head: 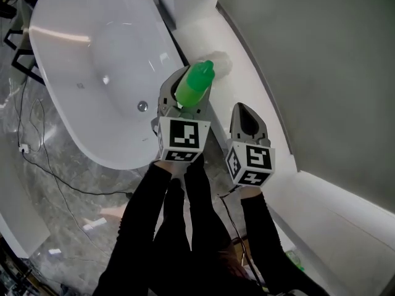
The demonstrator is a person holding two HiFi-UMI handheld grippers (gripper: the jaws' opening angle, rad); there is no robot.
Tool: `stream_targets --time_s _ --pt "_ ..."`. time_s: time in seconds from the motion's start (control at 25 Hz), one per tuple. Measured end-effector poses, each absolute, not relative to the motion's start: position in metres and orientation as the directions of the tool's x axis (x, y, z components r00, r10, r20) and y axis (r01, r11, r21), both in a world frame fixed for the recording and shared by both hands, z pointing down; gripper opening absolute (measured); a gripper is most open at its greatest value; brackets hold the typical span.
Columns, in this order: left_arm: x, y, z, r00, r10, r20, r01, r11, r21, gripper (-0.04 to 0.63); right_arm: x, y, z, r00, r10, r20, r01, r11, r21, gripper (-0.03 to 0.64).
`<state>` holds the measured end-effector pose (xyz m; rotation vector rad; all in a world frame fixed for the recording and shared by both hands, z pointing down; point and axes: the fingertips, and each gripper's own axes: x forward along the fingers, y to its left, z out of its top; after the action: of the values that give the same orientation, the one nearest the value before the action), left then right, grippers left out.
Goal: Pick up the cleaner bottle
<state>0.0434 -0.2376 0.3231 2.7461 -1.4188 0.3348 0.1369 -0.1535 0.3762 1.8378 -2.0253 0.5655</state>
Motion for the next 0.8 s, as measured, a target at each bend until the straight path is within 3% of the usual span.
stream_targets --time_s 0.8 --pt "-0.083 -0.198 0.281 0.394 -0.896 0.203 -0.904 -0.418 -0.087 0.196 0.023 -0.149 0.328 -0.295 -0.835 0.463 -0.949 0.314 -0.039 0.002"
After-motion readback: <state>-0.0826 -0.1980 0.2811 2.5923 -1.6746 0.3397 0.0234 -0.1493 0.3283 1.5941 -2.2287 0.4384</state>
